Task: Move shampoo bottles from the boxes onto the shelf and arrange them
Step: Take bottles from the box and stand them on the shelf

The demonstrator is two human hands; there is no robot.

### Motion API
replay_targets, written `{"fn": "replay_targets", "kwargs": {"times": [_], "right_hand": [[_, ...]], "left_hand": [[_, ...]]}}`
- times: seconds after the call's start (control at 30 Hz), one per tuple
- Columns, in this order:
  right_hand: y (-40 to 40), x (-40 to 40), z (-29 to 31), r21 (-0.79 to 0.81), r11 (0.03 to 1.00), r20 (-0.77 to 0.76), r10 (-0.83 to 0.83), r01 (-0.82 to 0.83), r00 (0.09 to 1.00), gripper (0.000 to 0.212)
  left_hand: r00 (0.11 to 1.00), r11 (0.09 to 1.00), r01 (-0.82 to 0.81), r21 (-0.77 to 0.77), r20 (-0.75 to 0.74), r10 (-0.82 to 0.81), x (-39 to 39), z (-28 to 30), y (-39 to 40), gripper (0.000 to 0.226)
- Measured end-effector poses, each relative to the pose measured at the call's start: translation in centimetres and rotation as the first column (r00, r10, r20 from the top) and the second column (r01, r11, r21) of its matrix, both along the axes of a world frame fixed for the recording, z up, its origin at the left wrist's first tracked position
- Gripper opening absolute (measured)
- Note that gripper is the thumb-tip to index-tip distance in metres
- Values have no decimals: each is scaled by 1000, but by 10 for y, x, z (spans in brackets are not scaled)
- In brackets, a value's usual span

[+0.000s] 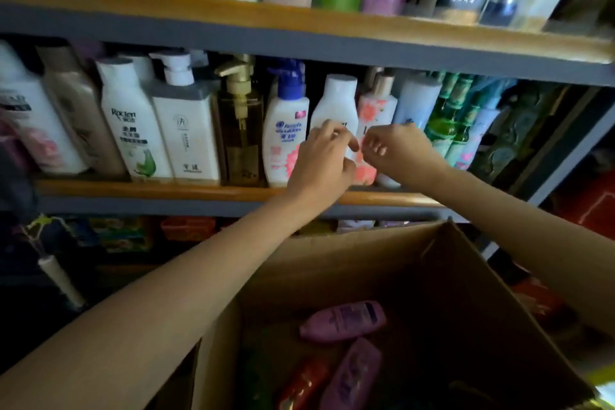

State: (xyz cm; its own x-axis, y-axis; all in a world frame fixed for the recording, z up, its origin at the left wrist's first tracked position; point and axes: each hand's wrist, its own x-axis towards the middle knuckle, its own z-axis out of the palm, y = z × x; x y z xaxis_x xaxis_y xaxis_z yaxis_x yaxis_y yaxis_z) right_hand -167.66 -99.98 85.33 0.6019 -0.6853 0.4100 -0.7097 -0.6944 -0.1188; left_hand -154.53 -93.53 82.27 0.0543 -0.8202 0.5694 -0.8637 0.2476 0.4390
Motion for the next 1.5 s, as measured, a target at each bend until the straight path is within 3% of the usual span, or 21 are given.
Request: {"fn": "replay_targets", "kwargs": {"times": [0.17, 0.23, 0.33, 0.5, 0.6, 0.7, 0.83, 1.03, 1.17, 1.3, 1.4, 1.47, 1.5], "right_hand": [[3, 27, 84, -210, 977, 342, 111, -40, 933, 13], [5, 33, 112, -289, 957, 408, 150, -29, 900, 16], [8, 43, 135, -275, 959, 438, 188, -68, 879, 13], [0, 68, 143, -214, 974, 383, 154, -75, 911, 21], [-15, 91, 166, 59, 998, 354, -32, 12, 935, 42], [-23, 110, 178, 321, 946, 289, -130, 32, 949, 46], [-29, 123, 179, 316, 948, 185, -91, 28, 979, 40], [-33, 132, 182, 262, 962, 176, -122, 73, 977, 23], [-41, 137, 181, 293, 953, 240, -154, 79, 959, 39], [-44, 136, 179, 319, 946, 229, -141, 63, 963, 39], [-35, 131, 181, 211, 972, 218, -147, 100, 965, 33], [-24, 117, 181, 14, 996, 352, -85, 86, 932, 17], [-15, 107, 178, -103, 993, 431, -1, 50, 902, 19]], "left_hand": [[999, 972, -37, -231, -29, 31, 23, 84, -6, 30], [998, 950, -67, -306, -30, 61, 32, 115, -6, 32], [995, 927, -101, -362, -15, 102, 39, 145, -4, 29], [982, 941, -178, -289, 9, 188, 55, 152, -12, 26], [959, 946, -284, -156, -34, 282, 67, 161, -22, 31], [919, 928, -372, -19, -145, 365, 81, 172, -27, 33], [919, 921, -387, 37, -69, 389, 97, 177, -27, 36], [933, 922, -359, 141, 24, 360, 104, 181, -32, 37], [936, 925, -349, 151, 18, 351, 103, 184, -37, 36], [937, 925, -350, 150, 31, 349, 103, 180, -36, 36], [923, 923, -385, -11, 5, 385, 98, 179, -27, 34], [936, 912, -350, -214, -53, 347, 89, 171, -13, 30], [955, 901, -295, -319, -72, 287, 81, 166, -5, 28]]}}
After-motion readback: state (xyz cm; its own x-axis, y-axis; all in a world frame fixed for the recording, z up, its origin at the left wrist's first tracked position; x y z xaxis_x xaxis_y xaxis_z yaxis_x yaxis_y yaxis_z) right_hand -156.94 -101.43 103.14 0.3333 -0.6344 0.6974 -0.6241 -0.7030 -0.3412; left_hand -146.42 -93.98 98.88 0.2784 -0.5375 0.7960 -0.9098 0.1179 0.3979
